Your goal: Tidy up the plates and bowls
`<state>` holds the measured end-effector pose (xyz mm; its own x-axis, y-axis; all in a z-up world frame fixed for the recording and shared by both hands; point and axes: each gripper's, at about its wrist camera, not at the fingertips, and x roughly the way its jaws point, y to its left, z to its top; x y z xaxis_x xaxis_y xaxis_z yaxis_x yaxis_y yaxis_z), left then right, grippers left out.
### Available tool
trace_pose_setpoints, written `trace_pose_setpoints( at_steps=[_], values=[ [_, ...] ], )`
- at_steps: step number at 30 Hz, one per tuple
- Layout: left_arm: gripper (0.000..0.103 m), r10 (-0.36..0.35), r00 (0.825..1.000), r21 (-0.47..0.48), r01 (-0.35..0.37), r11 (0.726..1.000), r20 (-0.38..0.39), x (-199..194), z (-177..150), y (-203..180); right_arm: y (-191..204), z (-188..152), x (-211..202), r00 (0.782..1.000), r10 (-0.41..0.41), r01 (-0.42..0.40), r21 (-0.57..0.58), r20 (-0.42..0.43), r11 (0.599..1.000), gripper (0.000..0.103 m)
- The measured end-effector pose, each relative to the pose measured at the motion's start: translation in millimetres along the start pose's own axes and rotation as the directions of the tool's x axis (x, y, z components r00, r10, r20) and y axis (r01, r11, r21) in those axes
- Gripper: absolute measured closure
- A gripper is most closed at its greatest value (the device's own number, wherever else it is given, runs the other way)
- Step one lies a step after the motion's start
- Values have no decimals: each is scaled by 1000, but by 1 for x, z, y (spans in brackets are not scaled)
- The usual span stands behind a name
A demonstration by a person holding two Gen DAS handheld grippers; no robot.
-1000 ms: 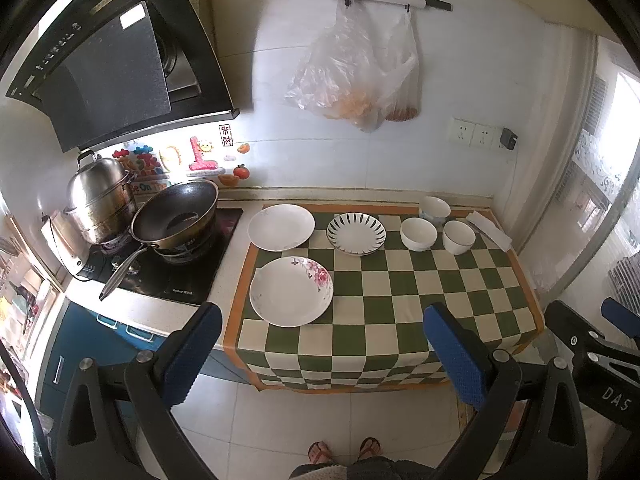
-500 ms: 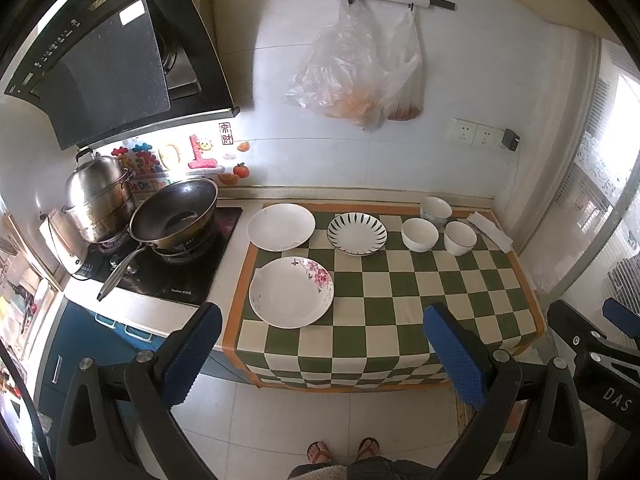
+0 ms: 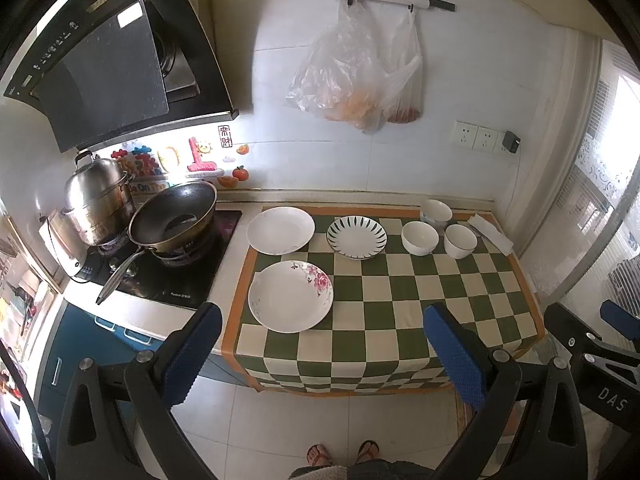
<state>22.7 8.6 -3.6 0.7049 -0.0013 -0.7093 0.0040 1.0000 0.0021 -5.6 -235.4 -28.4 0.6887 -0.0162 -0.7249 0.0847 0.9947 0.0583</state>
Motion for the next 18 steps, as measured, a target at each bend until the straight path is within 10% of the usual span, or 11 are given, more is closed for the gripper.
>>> trace_pose_setpoints(
  at_steps=[18],
  values=[
    [0,-3,1000,-5,3,1000,7,2,4,5,4,1,1,1000,5,-5,-8,21,1000,0]
  ],
)
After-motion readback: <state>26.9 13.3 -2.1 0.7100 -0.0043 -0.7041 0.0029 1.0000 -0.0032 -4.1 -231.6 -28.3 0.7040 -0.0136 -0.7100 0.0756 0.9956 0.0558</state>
